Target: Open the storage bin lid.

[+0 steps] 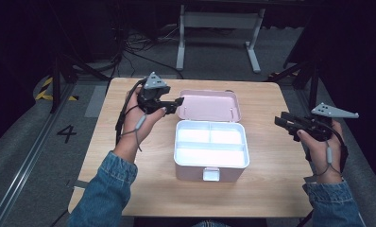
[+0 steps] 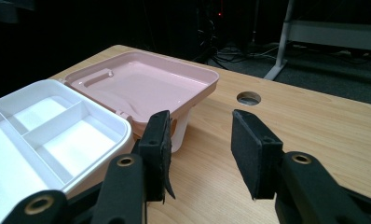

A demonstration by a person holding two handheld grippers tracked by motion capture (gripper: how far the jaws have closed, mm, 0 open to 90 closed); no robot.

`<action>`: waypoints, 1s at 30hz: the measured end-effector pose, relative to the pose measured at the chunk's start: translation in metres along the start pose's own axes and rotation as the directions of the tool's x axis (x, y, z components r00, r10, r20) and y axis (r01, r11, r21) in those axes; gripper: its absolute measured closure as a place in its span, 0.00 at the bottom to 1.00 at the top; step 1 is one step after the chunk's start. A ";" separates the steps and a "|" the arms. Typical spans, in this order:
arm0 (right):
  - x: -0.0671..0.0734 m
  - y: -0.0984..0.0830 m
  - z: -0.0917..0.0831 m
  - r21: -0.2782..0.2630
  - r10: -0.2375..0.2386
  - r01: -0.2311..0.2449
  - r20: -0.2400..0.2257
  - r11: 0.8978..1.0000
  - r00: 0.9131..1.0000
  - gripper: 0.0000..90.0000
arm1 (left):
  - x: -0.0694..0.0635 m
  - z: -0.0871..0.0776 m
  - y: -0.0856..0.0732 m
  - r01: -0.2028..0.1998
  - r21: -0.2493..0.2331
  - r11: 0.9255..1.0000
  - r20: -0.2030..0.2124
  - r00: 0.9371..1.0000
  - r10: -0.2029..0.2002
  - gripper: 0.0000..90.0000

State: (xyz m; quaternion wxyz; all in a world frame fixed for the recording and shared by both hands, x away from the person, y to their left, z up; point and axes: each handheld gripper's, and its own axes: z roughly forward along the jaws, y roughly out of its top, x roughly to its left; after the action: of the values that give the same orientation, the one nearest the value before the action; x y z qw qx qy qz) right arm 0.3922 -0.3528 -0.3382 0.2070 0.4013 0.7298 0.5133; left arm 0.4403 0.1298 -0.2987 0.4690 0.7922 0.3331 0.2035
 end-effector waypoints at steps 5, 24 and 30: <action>-0.002 0.000 0.001 0.007 0.002 -0.002 0.006 1.000 1.000 0.65 | 0.003 -0.028 -0.016 0.003 0.011 1.000 -0.032 0.999 -0.003 0.38; -0.010 -0.010 0.001 0.055 0.019 -0.019 0.003 0.998 1.000 0.62 | 0.014 -0.082 -0.083 0.068 0.173 0.983 -0.173 0.984 -0.038 0.30; -0.011 -0.012 0.001 0.087 0.021 -0.022 0.009 0.996 1.000 0.61 | 0.027 -0.076 -0.106 0.142 0.352 0.925 -0.228 0.972 -0.063 0.29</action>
State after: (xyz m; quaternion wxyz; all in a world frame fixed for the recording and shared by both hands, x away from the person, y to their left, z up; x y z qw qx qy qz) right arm 0.3952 -0.3626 -0.3508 0.1868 0.4197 0.7463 0.4816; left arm 0.3753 0.2311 -0.3550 0.2850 0.8207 0.4546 0.1965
